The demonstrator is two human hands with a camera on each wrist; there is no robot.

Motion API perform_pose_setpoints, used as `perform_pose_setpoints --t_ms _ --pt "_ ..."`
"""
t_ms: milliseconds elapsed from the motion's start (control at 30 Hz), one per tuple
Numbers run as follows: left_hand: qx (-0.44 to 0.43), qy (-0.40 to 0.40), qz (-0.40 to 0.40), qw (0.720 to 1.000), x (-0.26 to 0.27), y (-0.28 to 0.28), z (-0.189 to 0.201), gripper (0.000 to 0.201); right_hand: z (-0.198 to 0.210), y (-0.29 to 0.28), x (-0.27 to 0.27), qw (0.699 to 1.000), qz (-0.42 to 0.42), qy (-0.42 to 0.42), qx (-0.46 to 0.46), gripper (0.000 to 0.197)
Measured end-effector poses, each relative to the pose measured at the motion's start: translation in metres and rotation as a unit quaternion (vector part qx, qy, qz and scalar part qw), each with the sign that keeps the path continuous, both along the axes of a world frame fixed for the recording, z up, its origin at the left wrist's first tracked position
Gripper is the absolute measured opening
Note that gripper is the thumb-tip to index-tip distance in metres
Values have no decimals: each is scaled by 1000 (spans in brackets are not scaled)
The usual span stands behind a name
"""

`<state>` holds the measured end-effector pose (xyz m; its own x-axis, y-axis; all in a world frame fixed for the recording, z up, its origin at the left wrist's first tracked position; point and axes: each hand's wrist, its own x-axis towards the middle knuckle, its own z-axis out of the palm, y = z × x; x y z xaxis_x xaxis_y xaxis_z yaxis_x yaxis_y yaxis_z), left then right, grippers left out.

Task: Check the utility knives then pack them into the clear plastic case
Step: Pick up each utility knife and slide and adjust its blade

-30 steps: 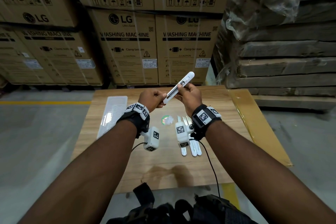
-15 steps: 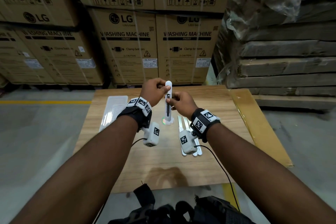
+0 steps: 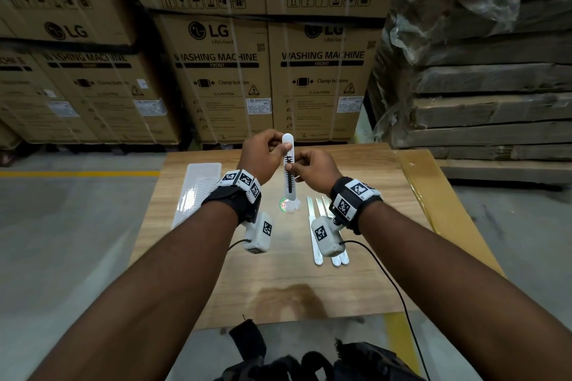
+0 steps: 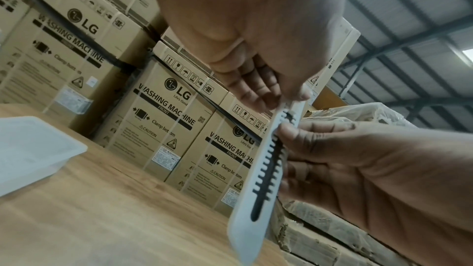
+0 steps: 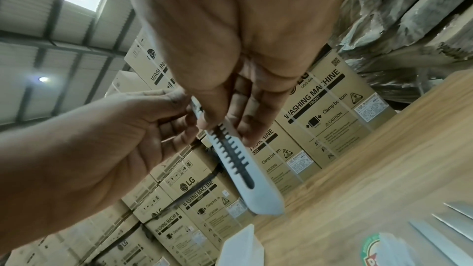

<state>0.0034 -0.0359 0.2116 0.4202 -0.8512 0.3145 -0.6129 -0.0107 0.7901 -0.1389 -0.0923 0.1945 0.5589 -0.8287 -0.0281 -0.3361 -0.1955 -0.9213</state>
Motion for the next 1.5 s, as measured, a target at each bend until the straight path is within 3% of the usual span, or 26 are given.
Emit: perform_pose_setpoints --t_ms 200,300,367,467,567,767,967,1133,1267,1367,1500 --pt "59 -42 -13 997 2 4 -10 13 -6 2 -2 995 38 84 -32 7" --pt "28 -26 -3 999 4 3 -8 13 -3 -3 1 996 33 81 -33 3" --pt "19 -6 6 1000 5 3 -5 12 -1 -6 6 996 29 79 -27 11" --pt "34 24 12 999 4 3 -14 10 -8 -1 4 994 40 97 -7 3" --pt "71 29 21 997 8 7 -36 9 -28 4 3 989 59 132 8 12" --pt "166 87 43 981 14 18 -88 9 -72 12 9 984 56 164 48 8" --pt "226 131 48 964 15 31 -139 13 -117 13 17 978 24 180 102 23" --pt "293 159 56 941 23 44 -187 15 -164 9 28 965 -3 211 153 11" --pt "347 113 39 930 31 35 -223 17 -200 8 40 958 -2 225 175 9" --pt "365 97 30 926 33 29 -239 22 -220 3 45 953 -1 243 184 15" --pt "351 133 31 926 33 27 -255 24 -235 -3 49 948 -17 268 172 6"
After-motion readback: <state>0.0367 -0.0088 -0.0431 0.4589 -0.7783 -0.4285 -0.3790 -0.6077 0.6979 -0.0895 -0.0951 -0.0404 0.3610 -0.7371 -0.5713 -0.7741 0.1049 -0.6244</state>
